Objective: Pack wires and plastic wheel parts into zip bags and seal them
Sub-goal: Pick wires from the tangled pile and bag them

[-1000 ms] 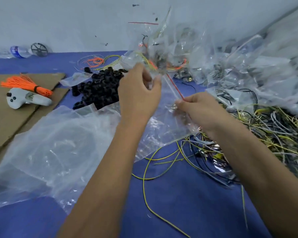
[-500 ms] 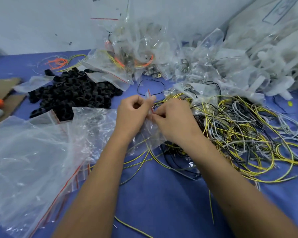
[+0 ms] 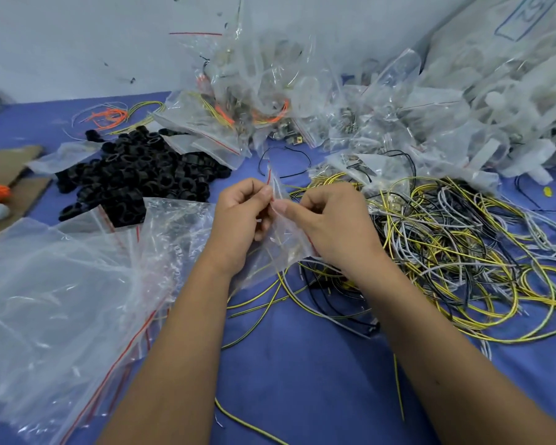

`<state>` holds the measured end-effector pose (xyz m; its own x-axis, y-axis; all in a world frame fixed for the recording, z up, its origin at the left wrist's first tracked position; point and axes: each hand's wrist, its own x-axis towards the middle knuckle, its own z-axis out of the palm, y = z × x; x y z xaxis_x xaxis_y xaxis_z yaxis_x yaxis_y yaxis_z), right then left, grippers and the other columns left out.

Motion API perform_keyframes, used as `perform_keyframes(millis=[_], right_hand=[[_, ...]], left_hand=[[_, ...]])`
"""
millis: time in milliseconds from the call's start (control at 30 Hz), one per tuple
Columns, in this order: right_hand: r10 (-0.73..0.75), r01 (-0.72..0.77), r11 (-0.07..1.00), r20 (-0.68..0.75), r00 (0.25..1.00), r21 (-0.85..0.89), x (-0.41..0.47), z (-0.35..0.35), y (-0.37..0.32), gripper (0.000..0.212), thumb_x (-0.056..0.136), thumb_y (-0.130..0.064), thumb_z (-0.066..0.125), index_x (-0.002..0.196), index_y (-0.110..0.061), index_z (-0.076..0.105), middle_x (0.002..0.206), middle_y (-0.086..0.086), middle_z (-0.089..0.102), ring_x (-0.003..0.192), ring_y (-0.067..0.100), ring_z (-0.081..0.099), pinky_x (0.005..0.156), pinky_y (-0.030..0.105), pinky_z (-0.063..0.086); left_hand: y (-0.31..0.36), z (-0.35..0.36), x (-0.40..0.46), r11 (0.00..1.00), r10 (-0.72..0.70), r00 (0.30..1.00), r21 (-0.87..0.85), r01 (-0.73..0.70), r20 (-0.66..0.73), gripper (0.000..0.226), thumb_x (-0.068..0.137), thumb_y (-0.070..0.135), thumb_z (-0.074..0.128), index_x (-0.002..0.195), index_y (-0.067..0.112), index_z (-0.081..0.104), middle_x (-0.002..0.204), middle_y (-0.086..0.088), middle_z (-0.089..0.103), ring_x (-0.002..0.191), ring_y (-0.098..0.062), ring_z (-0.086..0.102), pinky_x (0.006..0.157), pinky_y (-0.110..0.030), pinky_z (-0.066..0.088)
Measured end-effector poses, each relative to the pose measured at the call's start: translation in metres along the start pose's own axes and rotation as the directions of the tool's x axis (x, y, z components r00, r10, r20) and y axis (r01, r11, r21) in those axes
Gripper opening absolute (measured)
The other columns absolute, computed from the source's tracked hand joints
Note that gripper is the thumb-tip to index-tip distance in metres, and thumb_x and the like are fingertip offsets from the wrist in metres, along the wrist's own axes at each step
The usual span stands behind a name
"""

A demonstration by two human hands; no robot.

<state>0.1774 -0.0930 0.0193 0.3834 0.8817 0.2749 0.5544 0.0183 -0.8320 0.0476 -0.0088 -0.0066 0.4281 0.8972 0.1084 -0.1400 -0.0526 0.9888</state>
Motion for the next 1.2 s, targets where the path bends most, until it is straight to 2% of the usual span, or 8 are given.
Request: perform_keyframes(millis=[133, 300, 500, 733, 867, 967, 1067, 1200], right_hand=[[0.117, -0.113, 0.963, -0.001, 0.993, 0.243, 0.003, -0.003, 0.005, 0.049, 0.093, -0.028, 0.071, 0.054, -0.002, 0.056, 0.054, 0.01, 0.041, 0.054, 0.017, 0.033, 0.055, 0.029, 0.028], [-0.031, -0.011, 0.978, -0.199, 0.979, -0.208, 0.006, -0.016, 0.012, 0.047, 0.09, -0.026, 0.069, 0.054, -0.001, 0.051, 0.046, 0.005, 0.039, 0.047, 0.012, 0.029, 0.047, 0.022, 0.027], [-0.132, 0.045, 0.87, -0.144, 0.981, -0.491, 0.011, -0.02, 0.011, 0.042, 0.091, -0.037, 0.072, 0.061, -0.01, 0.06, 0.06, 0.008, 0.058, 0.063, 0.031, 0.056, 0.06, 0.038, 0.047], [-0.074, 0.041, 0.936, -0.083, 0.994, -0.35, 0.027, -0.036, 0.001, 0.034, 0.086, -0.05, 0.074, 0.073, -0.018, 0.071, 0.065, -0.003, 0.067, 0.063, 0.016, 0.062, 0.062, 0.03, 0.048], [0.027, -0.085, 0.724, -0.096, 0.995, -0.685, 0.063, -0.077, 0.011, 0.026, 0.091, -0.029, 0.073, 0.113, -0.015, 0.069, 0.111, 0.012, 0.07, 0.101, 0.033, 0.066, 0.088, 0.04, 0.053], [0.235, -0.121, 0.542, 0.012, 0.972, -0.831, 0.074, -0.093, 0.014, 0.034, 0.089, -0.024, 0.074, 0.117, -0.007, 0.068, 0.115, 0.016, 0.068, 0.105, 0.035, 0.064, 0.09, 0.042, 0.053], [0.251, -0.134, 0.615, 0.031, 0.968, -0.777, 0.076, -0.095, 0.014, 0.014, 0.086, -0.013, 0.075, 0.099, -0.007, 0.076, 0.102, 0.015, 0.074, 0.095, 0.032, 0.069, 0.09, 0.044, 0.058], [0.089, -0.187, 0.795, -0.194, 0.977, -0.577, 0.07, -0.096, 0.011, 0.006, 0.089, -0.02, 0.076, 0.094, -0.016, 0.076, 0.097, 0.011, 0.075, 0.091, 0.03, 0.069, 0.089, 0.044, 0.058]], left_hand=[[0.003, -0.008, 0.0, 0.996, 0.025, 0.999, -0.083, -0.023, 0.028, 0.036, 0.103, 0.008, 0.051, 0.069, 0.018, 0.056, 0.059, 0.0, 0.051, 0.044, -0.009, 0.039, 0.04, -0.014, 0.023], [0.019, -0.013, 0.0, 0.921, 0.006, 1.0, -0.39, -0.005, 0.001, 0.028, 0.098, 0.011, 0.044, 0.071, 0.014, 0.045, 0.056, 0.003, 0.039, 0.041, -0.007, 0.034, 0.035, -0.016, 0.022], [0.032, -0.022, 0.0, 0.757, -0.077, 0.997, -0.651, 0.056, -0.005, 0.03, 0.099, 0.02, 0.043, 0.069, 0.02, 0.042, 0.054, 0.01, 0.038, 0.04, -0.004, 0.031, 0.032, -0.016, 0.021], [0.011, 0.004, 0.005, 0.991, 0.055, 0.976, -0.111, -0.08, -0.21, 0.032, 0.089, 0.014, 0.053, 0.058, 0.019, 0.046, 0.049, 0.003, 0.042, 0.036, -0.01, 0.034, 0.038, -0.014, 0.021], [-0.001, 0.002, 0.004, 0.999, 0.013, 0.975, -0.049, -0.024, -0.22, 0.037, 0.095, 0.011, 0.054, 0.06, 0.019, 0.043, 0.049, 0.002, 0.039, 0.037, -0.012, 0.034, 0.038, -0.014, 0.022], [-0.004, 0.003, 0.006, 0.996, 0.069, 0.98, 0.064, -0.058, -0.189, 0.033, 0.09, 0.023, 0.062, 0.061, 0.023, 0.048, 0.049, 0.005, 0.042, 0.04, -0.011, 0.036, 0.038, -0.018, 0.027], [-0.008, 0.008, 0.005, 0.968, 0.13, 0.985, 0.23, -0.102, -0.11, 0.035, 0.083, 0.038, 0.076, 0.07, 0.018, 0.051, 0.058, 0.002, 0.049, 0.047, -0.01, 0.038, 0.045, -0.02, 0.034], [-0.01, 0.008, 0.005, 0.954, 0.136, 0.985, 0.282, -0.102, -0.103, 0.029, 0.08, 0.029, 0.072, 0.071, 0.012, 0.052, 0.064, -0.007, 0.052, 0.05, -0.012, 0.039, 0.047, -0.02, 0.034]])
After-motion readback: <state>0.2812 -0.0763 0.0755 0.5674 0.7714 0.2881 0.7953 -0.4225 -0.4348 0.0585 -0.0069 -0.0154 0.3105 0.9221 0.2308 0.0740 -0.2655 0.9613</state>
